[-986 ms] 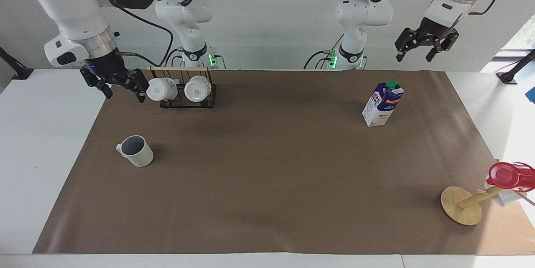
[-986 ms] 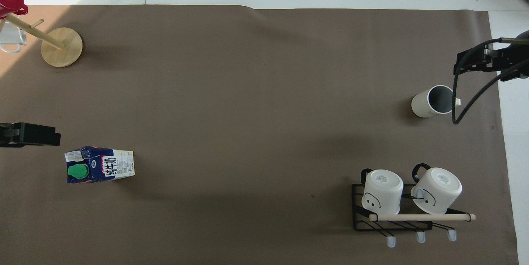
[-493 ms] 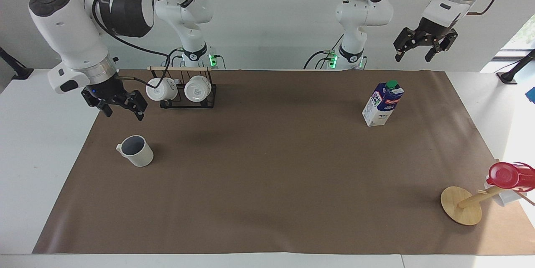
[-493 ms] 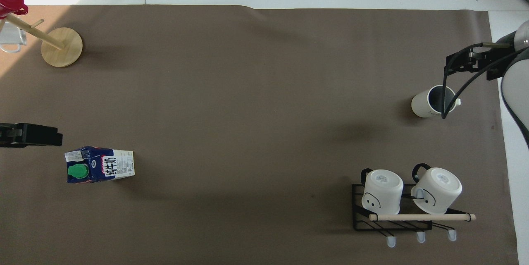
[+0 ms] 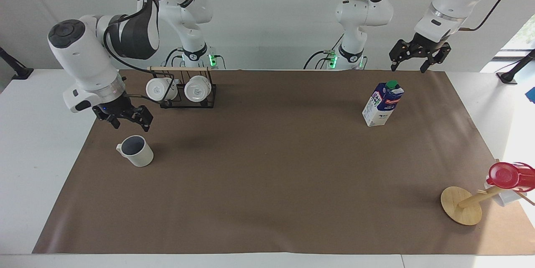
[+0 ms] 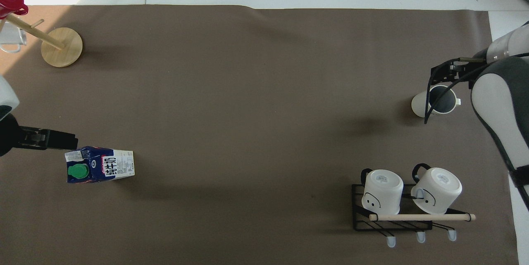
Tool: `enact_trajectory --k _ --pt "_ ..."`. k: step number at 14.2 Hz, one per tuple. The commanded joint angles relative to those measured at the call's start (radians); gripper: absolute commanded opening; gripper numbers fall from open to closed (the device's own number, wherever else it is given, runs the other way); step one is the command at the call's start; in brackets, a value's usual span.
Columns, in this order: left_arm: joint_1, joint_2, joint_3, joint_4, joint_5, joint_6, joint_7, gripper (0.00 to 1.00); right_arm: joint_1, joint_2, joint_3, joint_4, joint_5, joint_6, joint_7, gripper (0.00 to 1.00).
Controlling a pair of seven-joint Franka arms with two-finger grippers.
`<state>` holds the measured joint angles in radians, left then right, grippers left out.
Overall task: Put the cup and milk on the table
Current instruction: 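Grasp the mug rim with the right gripper while the left gripper reaches the carton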
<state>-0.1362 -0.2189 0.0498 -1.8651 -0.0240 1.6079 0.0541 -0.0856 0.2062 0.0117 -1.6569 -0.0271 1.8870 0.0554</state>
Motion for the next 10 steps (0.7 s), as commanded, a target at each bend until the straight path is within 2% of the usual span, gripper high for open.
enact_trajectory --k 1,5,8,10 --pt "0.015 -0.105 0.004 -0.152 -0.013 0.081 0.041 1.00 -0.017 -0.031 0.001 -0.105 -0.001 0.076 -0.032 1.00" --pt "0.020 -0.172 0.005 -0.270 -0.011 0.122 0.046 1.00 -0.034 -0.033 -0.001 -0.239 -0.004 0.222 -0.045 1.00" --pt "0.044 -0.214 0.005 -0.370 -0.011 0.196 0.047 1.00 -0.037 -0.018 -0.001 -0.248 -0.028 0.267 -0.063 1.00" --pt "0.064 -0.214 0.005 -0.414 -0.011 0.240 0.047 1.00 -0.042 0.008 -0.001 -0.250 -0.028 0.270 -0.066 1.00"
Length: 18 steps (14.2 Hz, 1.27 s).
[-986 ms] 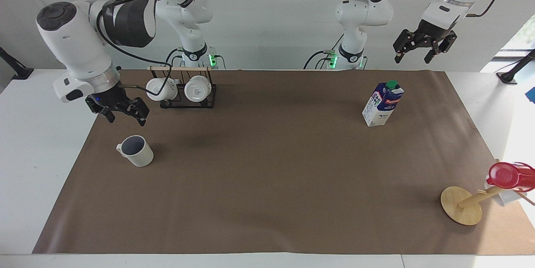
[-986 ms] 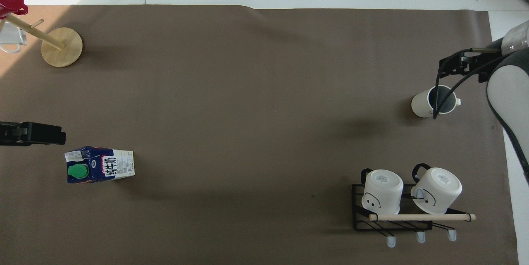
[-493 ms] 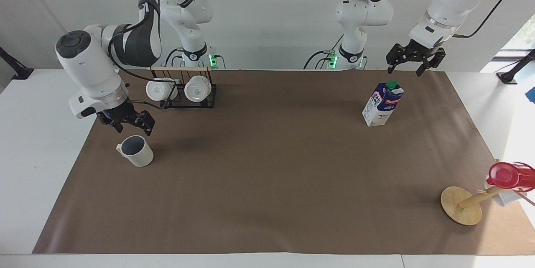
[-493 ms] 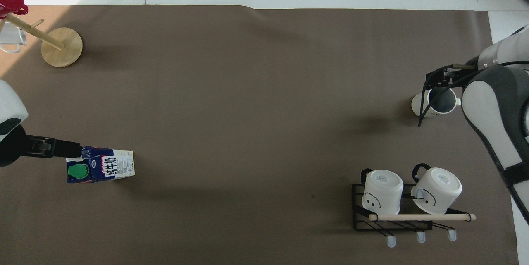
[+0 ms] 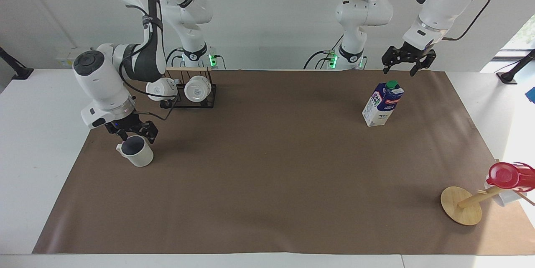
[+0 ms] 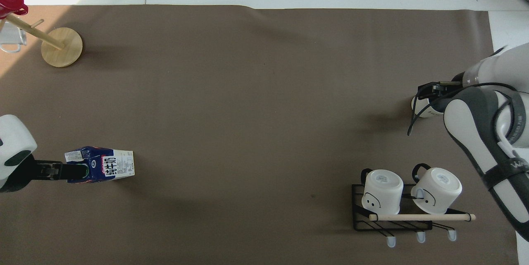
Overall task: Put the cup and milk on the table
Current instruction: 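Grasp the mug rim with the right gripper while the left gripper reaches the carton, then close the left gripper on the milk carton while the right gripper lifts the mug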
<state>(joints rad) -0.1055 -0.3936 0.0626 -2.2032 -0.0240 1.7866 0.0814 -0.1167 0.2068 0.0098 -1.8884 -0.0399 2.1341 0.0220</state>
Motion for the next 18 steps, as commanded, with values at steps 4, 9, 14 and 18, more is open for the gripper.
enact_trajectory --k 4,9,14,18 --pt "0.026 -0.036 -0.009 -0.124 -0.011 0.143 0.020 1.00 -0.014 0.040 -0.001 -0.023 -0.015 0.053 -0.062 1.00" --pt "0.015 -0.034 -0.012 -0.182 -0.011 0.229 0.018 1.00 -0.031 0.095 0.001 -0.026 -0.015 0.107 -0.076 0.96" --pt "0.007 -0.036 -0.015 -0.263 -0.011 0.318 0.018 1.00 -0.017 0.097 0.001 -0.026 -0.015 0.104 -0.070 0.62" --pt "0.007 -0.030 -0.018 -0.256 -0.011 0.310 0.017 0.94 -0.014 0.097 0.001 -0.023 -0.015 0.098 -0.070 0.00"
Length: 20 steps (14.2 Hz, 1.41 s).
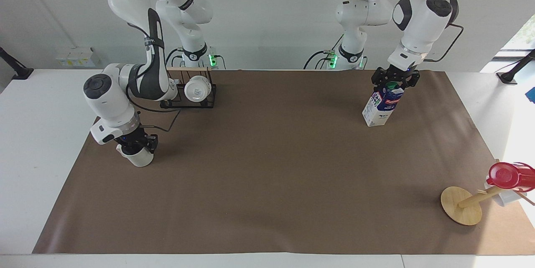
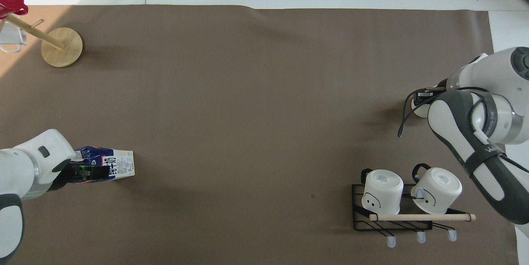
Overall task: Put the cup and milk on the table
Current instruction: 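Close the left gripper on the milk carton while the right gripper lifts the mug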
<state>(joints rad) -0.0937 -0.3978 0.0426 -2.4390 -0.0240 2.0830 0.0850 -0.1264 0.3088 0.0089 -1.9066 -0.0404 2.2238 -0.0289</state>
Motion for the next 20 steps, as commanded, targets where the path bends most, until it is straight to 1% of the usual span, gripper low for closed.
enact_trajectory --k 1,3,4,5,6,7,9,13,16,18,20 --pt "-0.003 -0.026 0.002 -0.018 -0.011 0.009 0.013 0.85 -0.004 -0.005 0.002 -0.003 -0.015 0.007 -0.019 0.00" --pt "-0.001 -0.024 0.002 -0.015 -0.011 0.005 0.012 0.71 -0.004 -0.007 0.002 0.009 -0.016 0.001 -0.016 0.00" --pt "-0.001 -0.024 0.002 -0.015 -0.011 0.005 0.012 0.66 -0.002 -0.011 0.002 0.014 -0.016 -0.006 -0.014 0.00" --pt "0.000 -0.021 0.002 -0.011 -0.011 0.003 0.012 0.57 -0.002 -0.020 0.002 0.014 -0.016 -0.013 -0.013 0.00" --pt "0.002 -0.019 0.002 0.000 -0.011 -0.010 0.007 0.52 -0.001 -0.033 0.003 0.017 -0.016 -0.030 -0.011 0.00" --pt "0.003 -0.018 0.002 0.020 -0.011 -0.029 0.004 0.50 -0.001 -0.042 0.005 0.032 -0.016 -0.051 -0.011 0.00" --pt "0.003 0.000 0.002 0.063 -0.011 -0.056 0.002 0.49 0.004 -0.043 0.009 0.075 -0.016 -0.113 -0.011 0.00" --pt "-0.004 0.027 0.000 0.165 -0.011 -0.116 -0.042 0.49 0.008 -0.068 0.022 0.103 -0.015 -0.154 -0.006 0.00" --pt "-0.006 0.082 -0.001 0.288 -0.010 -0.194 -0.044 0.49 0.030 -0.086 0.022 0.113 -0.015 -0.185 0.012 0.00" --pt "-0.029 0.111 -0.001 0.354 -0.010 -0.247 -0.086 0.49 0.071 -0.088 0.022 0.123 -0.010 -0.197 0.012 0.00" --pt "-0.061 0.123 -0.001 0.391 -0.010 -0.282 -0.135 0.49 0.117 -0.086 0.022 0.135 -0.007 -0.210 0.036 0.00"
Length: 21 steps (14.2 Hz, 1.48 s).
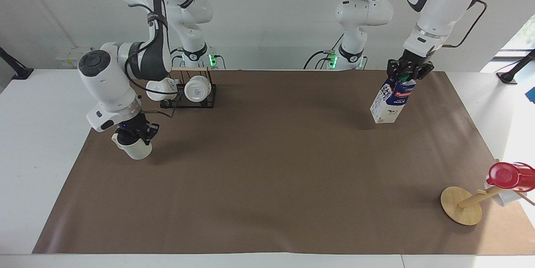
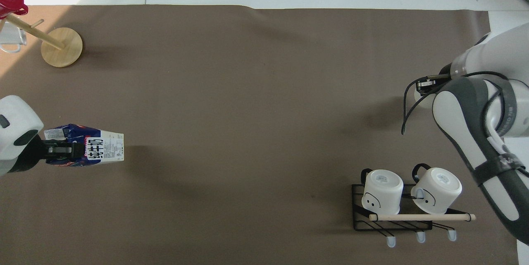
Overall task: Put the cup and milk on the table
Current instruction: 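Close the left gripper on the milk carton while the right gripper lifts the mug, then carry the mug toward the table center while the left gripper moves the carton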
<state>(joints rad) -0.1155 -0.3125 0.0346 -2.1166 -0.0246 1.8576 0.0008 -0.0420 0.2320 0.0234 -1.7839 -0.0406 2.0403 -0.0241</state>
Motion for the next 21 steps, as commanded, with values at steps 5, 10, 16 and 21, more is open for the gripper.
enact_trajectory --k 5,10,16,21 --pt "-0.073 0.044 0.007 0.083 -0.002 -0.064 -0.101 0.49 0.180 -0.003 0.007 0.047 -0.015 -0.064 0.197 0.00" --pt "-0.073 0.044 0.007 0.090 -0.002 -0.066 -0.101 0.49 0.361 -0.008 0.029 0.081 0.004 -0.106 0.392 0.00" --pt "-0.095 0.044 0.005 0.098 -0.002 -0.067 -0.125 0.49 0.505 0.009 0.070 0.118 0.028 -0.112 0.597 0.00" --pt "-0.160 0.067 0.004 0.138 -0.002 -0.097 -0.208 0.49 0.579 0.026 0.073 0.106 0.077 -0.075 0.664 0.00"
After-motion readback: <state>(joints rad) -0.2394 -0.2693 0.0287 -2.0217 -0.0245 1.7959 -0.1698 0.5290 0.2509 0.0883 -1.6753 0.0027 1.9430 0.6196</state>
